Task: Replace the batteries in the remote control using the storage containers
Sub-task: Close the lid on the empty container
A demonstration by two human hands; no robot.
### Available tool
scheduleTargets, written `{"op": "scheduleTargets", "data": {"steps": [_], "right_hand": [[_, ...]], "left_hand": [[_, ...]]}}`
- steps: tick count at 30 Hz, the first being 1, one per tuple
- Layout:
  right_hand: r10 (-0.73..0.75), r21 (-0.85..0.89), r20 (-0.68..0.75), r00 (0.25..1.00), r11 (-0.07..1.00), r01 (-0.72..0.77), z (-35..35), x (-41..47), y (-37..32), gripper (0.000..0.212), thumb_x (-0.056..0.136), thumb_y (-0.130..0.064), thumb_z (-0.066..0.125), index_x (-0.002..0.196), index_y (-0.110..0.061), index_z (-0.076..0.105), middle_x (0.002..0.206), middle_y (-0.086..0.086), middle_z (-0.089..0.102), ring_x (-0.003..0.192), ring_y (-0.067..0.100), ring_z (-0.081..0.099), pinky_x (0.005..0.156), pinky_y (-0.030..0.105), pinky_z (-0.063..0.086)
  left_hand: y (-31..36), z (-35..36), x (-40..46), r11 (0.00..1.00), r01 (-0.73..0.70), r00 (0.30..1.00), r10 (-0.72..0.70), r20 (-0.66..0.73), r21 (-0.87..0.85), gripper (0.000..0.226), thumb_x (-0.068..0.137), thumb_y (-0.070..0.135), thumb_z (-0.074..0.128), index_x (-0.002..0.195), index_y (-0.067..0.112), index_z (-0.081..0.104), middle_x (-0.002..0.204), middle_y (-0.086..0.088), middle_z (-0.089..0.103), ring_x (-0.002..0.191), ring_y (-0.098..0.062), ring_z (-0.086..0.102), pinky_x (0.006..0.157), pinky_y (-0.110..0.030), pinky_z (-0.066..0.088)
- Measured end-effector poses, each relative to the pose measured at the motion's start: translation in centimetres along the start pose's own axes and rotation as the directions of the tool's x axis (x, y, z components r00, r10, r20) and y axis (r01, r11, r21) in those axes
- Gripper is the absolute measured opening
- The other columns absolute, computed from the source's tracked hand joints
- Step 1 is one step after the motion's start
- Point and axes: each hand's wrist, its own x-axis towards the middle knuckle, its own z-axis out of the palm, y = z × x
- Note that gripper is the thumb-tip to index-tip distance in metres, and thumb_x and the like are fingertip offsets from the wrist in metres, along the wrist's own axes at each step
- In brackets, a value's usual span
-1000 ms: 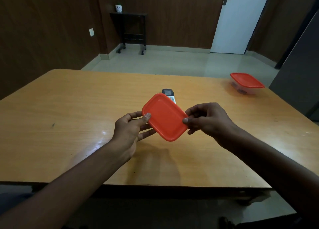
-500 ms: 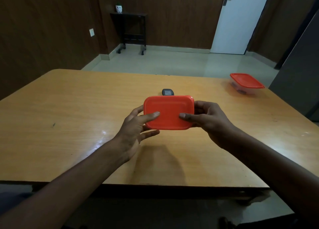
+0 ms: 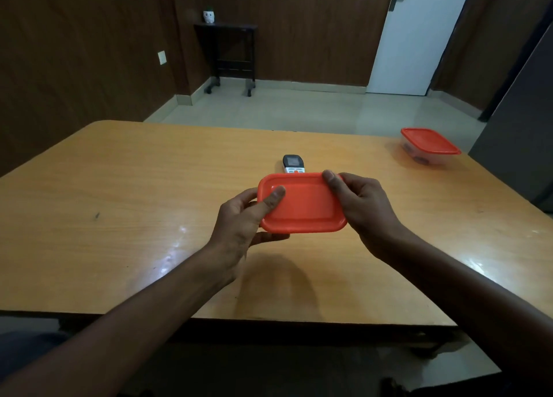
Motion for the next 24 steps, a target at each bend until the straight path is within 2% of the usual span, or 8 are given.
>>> {"op": "scheduleTargets", "data": {"steps": [3, 5, 7, 8, 10, 12, 18, 24], "right_hand": [[-0.016, -0.006, 0.031, 0.999, 1.000, 0.016, 0.3, -0.4, 0.0, 0.039, 0.099, -0.047, 0.058, 0.072, -0.020, 0.068, 0.060, -0.013, 0.059, 0.059, 0.008, 0.054, 0.053, 0.032, 0.043], [0.035, 0.011, 0.112, 0.993, 0.999, -0.037, 0.7, -0.8, -0.3, 0.034, 0.100, -0.047, 0.056, 0.091, -0.019, 0.072, 0.078, -0.007, 0.068, 0.072, 0.014, 0.064, 0.059, 0.036, 0.053], [0.127, 0.067, 0.230, 0.965, 0.987, -0.146, 0.8, -1.1, -0.8, 0.034, 0.099, -0.042, 0.058, 0.121, -0.016, 0.065, 0.106, 0.003, 0.070, 0.089, 0.022, 0.073, 0.069, 0.042, 0.063], [0.167, 0.085, 0.288, 0.943, 0.976, -0.199, 0.8, -1.2, -1.0, 0.041, 0.096, -0.037, 0.063, 0.131, -0.018, 0.057, 0.115, 0.006, 0.068, 0.093, 0.026, 0.074, 0.070, 0.044, 0.064], [0.194, 0.078, 0.341, 0.920, 0.969, -0.233, 0.9, -1.4, -1.1, 0.059, 0.089, -0.025, 0.074, 0.141, -0.023, 0.045, 0.117, 0.010, 0.069, 0.093, 0.027, 0.076, 0.072, 0.043, 0.065], [0.178, 0.089, 0.321, 0.930, 0.972, -0.217, 1.3, -1.6, -0.9, 0.068, 0.087, -0.015, 0.076, 0.147, -0.019, 0.043, 0.114, 0.013, 0.071, 0.090, 0.027, 0.077, 0.077, 0.042, 0.065], [0.184, 0.232, 0.251, 0.951, 0.942, -0.243, 1.4, -1.7, -1.1, 0.067, 0.089, -0.003, 0.071, 0.150, -0.010, 0.043, 0.101, 0.019, 0.073, 0.083, 0.031, 0.077, 0.074, 0.033, 0.064], [0.256, 0.326, 0.289, 0.922, 0.879, -0.346, 3.3, -1.8, -1.1, 0.062, 0.086, -0.001, 0.075, 0.142, -0.014, 0.052, 0.110, 0.021, 0.072, 0.088, 0.034, 0.077, 0.074, 0.035, 0.065]], "left_hand": [[0.3, -0.2, 0.2, 1.000, -0.006, 1.000, 0.006, -0.029, -0.004, 0.033, 0.084, 0.042, 0.073, 0.111, 0.022, 0.073, 0.117, -0.010, 0.069, 0.098, -0.033, 0.070, 0.066, -0.052, 0.062], [0.3, -0.4, 0.4, 1.000, -0.027, 0.996, 0.027, -0.088, 0.009, 0.021, 0.088, 0.036, 0.072, 0.104, 0.023, 0.074, 0.117, -0.013, 0.071, 0.092, -0.031, 0.071, 0.064, -0.054, 0.062], [0.2, -0.6, 0.4, 0.999, -0.021, 0.990, 0.016, -0.141, -0.037, 0.021, 0.089, 0.034, 0.071, 0.105, 0.021, 0.073, 0.115, -0.012, 0.069, 0.094, -0.033, 0.070, 0.062, -0.054, 0.062], [0.2, -0.8, 0.4, 0.998, -0.018, 0.987, 0.008, -0.160, -0.066, 0.024, 0.090, 0.034, 0.070, 0.109, 0.019, 0.071, 0.115, -0.011, 0.067, 0.096, -0.035, 0.069, 0.063, -0.054, 0.062], [0.3, -1.3, 0.4, 0.996, -0.012, 0.980, -0.007, -0.199, -0.094, 0.028, 0.093, 0.036, 0.067, 0.115, 0.019, 0.068, 0.117, -0.008, 0.064, 0.100, -0.036, 0.067, 0.067, -0.055, 0.062], [0.5, -1.9, 0.6, 0.996, 0.010, 0.979, -0.028, -0.201, -0.089, 0.034, 0.094, 0.037, 0.064, 0.122, 0.019, 0.065, 0.120, -0.008, 0.063, 0.103, -0.036, 0.066, 0.071, -0.056, 0.062], [0.9, -3.7, 0.4, 0.987, 0.119, 0.993, -0.118, 0.019, -0.106, 0.041, 0.093, 0.032, 0.065, 0.130, 0.014, 0.063, 0.130, -0.015, 0.062, 0.108, -0.044, 0.067, 0.082, -0.059, 0.059], [1.1, -5.3, -0.6, 0.987, 0.152, 0.988, -0.154, -0.033, -0.061, 0.035, 0.093, 0.028, 0.066, 0.125, 0.014, 0.066, 0.127, -0.016, 0.064, 0.107, -0.042, 0.068, 0.078, -0.058, 0.061]]}}
